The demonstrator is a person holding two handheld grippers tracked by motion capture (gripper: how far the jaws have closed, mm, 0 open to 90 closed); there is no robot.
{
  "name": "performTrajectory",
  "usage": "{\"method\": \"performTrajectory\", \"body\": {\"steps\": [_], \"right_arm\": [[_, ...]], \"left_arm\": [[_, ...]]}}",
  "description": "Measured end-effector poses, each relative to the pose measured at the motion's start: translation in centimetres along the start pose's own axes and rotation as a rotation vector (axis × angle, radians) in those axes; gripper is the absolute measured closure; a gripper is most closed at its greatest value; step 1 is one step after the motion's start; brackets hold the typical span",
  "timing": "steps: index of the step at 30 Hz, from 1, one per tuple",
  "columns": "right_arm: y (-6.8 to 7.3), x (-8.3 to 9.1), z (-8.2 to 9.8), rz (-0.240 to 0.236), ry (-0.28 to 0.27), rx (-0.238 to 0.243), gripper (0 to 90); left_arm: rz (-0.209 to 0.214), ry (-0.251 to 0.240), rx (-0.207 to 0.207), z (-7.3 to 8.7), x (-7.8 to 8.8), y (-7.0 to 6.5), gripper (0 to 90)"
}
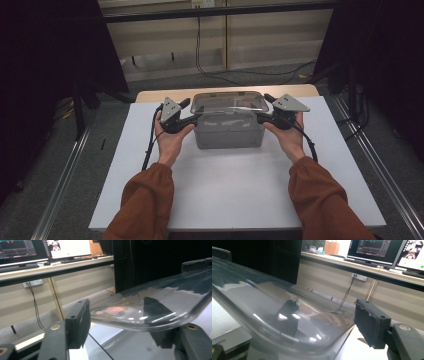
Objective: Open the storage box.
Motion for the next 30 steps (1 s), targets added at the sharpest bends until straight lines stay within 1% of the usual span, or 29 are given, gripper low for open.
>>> {"method": "performTrajectory", "body": {"steps": [1,2,4,5,6,9,11,13,14,17,18,21,24,26,27,29,30], "right_arm": [[0.0,0.0,0.0,0.0,0.0,0.0,37.0],[-0.1,0.0,-0.2,-0.011,0.006,0.001,37.1],[-0.3,0.0,-0.7,-0.011,0.002,0.011,37.2],[-0.3,0.0,-0.7,-0.011,0.002,0.011,37.2],[-0.3,-0.1,-1.0,-0.018,0.002,0.014,39.0],[-0.3,-0.3,-1.0,-0.025,-0.004,0.01,41.3],[-0.4,-0.5,-1.0,-0.027,-0.007,-0.002,43.1],[-0.4,-0.6,-1.1,-0.03,-0.007,0.002,43.5],[-0.4,-0.6,-1.1,-0.03,-0.007,0.002,43.5],[-0.5,-0.9,-1.5,-0.038,-0.011,0.004,44.9],[-0.6,-1.0,-1.8,-0.036,-0.016,0.003,45.6],[-0.8,-1.1,-1.8,-0.038,-0.016,-0.002,46.0],[-1.0,-1.2,-2.1,-0.04,-0.02,-0.005,46.7],[-1.1,-1.3,-2.1,-0.043,-0.02,-0.006,46.6],[-1.1,-1.3,-2.1,-0.043,-0.023,-0.011,46.6],[-1.3,-1.4,-2.3,-0.047,-0.027,-0.017,46.6],[-1.3,-1.4,-2.3,-0.045,-0.027,-0.019,46.7]], "left_arm": [[-0.002,-0.003,0.0,-0.1,0.0,0.0,39.6],[0.008,-0.004,0.0,-0.2,-0.1,0.0,40.4],[0.011,-0.008,0.001,-0.3,-0.1,0.0,43.6],[0.011,-0.015,0.001,-0.5,-0.1,0.0,43.6],[0.014,-0.019,0.007,-0.7,-0.2,0.1,44.4],[0.016,-0.017,0.008,-0.8,-0.3,0.0,45.6],[0.016,-0.013,-0.013,-0.9,-0.3,0.1,46.9],[0.022,-0.014,-0.013,-1.0,-0.4,0.1,47.5],[0.023,-0.019,-0.002,-1.1,-0.5,0.1,47.5],[0.019,-0.027,-0.001,-1.4,-0.6,0.2,47.9],[0.017,-0.031,0.009,-1.7,-0.7,0.3,48.2],[0.023,-0.03,0.014,-1.9,-0.8,0.3,48.3],[0.022,-0.035,0.005,-2.2,-1.0,0.4,51.8],[0.026,-0.035,0.008,-2.2,-1.1,0.3,52.0],[0.022,-0.028,-0.005,-2.3,-1.1,0.5,52.1],[0.023,-0.03,0.002,-2.5,-1.4,0.4,52.5],[0.018,-0.029,-0.003,-2.6,-1.5,0.5,52.5]]}}
Point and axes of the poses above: each handheld gripper's, and its own axes: x roughly backward along the jaws, z roughly out of its underside, y roughly to its left, the point moved 7 cm from there along -x, roughly forward along the jaws, and after that the axes turned 14 degrees about x, right-handed, at the moved point
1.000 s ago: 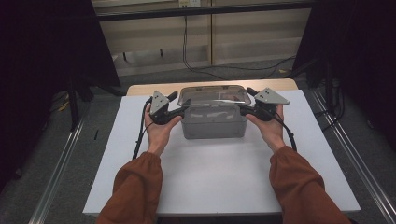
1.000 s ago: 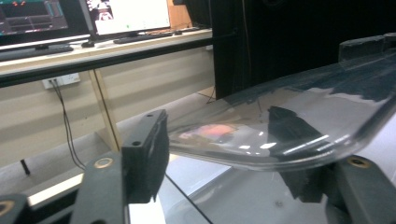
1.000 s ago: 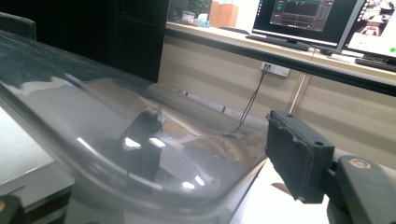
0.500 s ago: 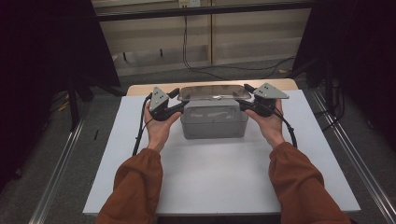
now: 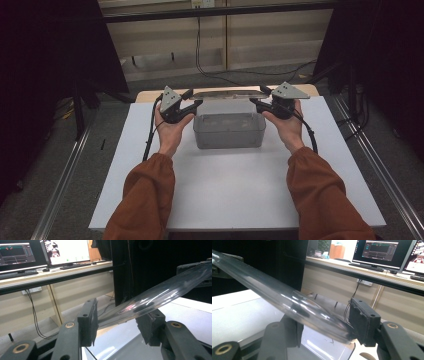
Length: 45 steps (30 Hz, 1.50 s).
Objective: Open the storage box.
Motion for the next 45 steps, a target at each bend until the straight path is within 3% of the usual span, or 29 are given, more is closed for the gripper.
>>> {"method": "performTrajectory", "body": {"steps": [8,11,12,15,21,25,32,38,40,45], "right_arm": [[-0.2,-0.2,0.0,0.002,-0.01,-0.014,46.4],[-0.4,-0.3,0.0,0.005,-0.015,-0.016,46.7],[-0.4,-0.3,0.0,0.006,-0.015,-0.017,46.7],[-0.5,-0.4,0.1,0.01,-0.017,-0.016,46.4],[-0.7,-0.9,0.3,0.006,0.001,-0.013,42.5],[-0.9,-1.2,0.1,0.027,0.016,-0.007,34.6],[-1.8,-1.8,0.8,0.05,0.03,-0.036,30.6],[-2.0,-2.3,1.3,0.043,0.045,-0.019,34.3],[-2.2,-2.6,1.3,0.037,0.033,-0.027,39.1],[-2.5,-3.0,1.6,0.027,0.03,-0.054,41.7]], "left_arm": [[-0.009,0.006,-0.011,0.1,-0.4,0.6,55.4],[-0.007,0.005,0.004,0.2,-0.5,0.8,56.8],[-0.009,0.008,-0.014,0.3,-0.5,1.0,58.3],[-0.007,0.008,-0.019,0.2,-0.5,1.0,59.5],[-0.012,0.008,-0.033,-0.1,-0.7,1.2,61.6],[-0.015,0.013,-0.039,-0.3,-0.8,1.4,62.4],[-0.023,-0.003,-0.031,-0.8,-1.2,1.5,63.8],[-0.027,0.0,-0.041,-1.1,-1.5,1.7,65.0],[-0.032,-0.003,-0.041,-1.3,-1.7,1.8,65.5],[-0.037,-0.004,-0.052,-1.5,-1.9,1.9,66.2]]}}
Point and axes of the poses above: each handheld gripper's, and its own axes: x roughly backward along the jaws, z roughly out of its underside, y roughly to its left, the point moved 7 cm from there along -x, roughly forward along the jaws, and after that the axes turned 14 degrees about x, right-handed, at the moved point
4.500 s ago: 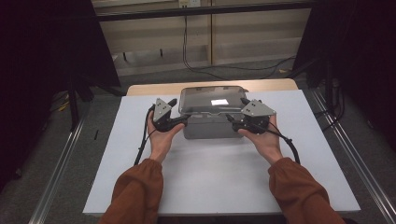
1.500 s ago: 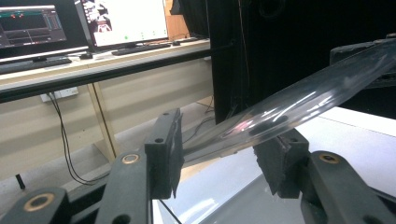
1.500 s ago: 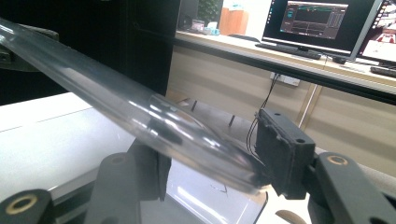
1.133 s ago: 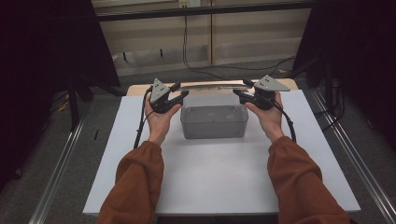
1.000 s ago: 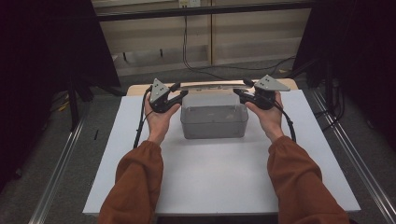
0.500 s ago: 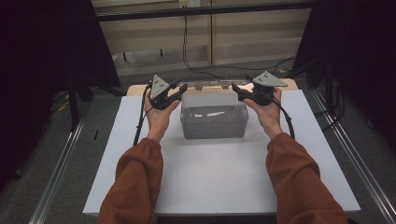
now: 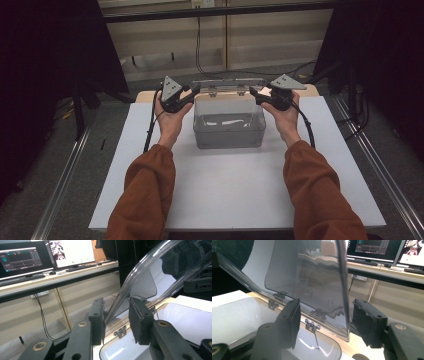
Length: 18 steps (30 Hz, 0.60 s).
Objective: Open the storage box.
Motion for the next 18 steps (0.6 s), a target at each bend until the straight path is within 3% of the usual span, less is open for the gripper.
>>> {"method": "performTrajectory", "body": {"steps": [3,13,18], "right_arm": [[0.0,-0.2,0.2,-0.002,-0.013,-0.028,43.8],[-0.3,-0.9,0.3,0.011,-0.015,-0.018,45.3],[-0.4,-1.3,0.4,0.008,-0.007,-0.009,44.9]], "left_arm": [[-0.002,-0.004,0.014,-0.1,-0.2,0.1,66.3],[-0.015,0.0,-0.007,-0.5,-0.6,0.5,68.5],[-0.015,-0.007,0.003,-0.6,-0.9,0.7,69.3]]}}
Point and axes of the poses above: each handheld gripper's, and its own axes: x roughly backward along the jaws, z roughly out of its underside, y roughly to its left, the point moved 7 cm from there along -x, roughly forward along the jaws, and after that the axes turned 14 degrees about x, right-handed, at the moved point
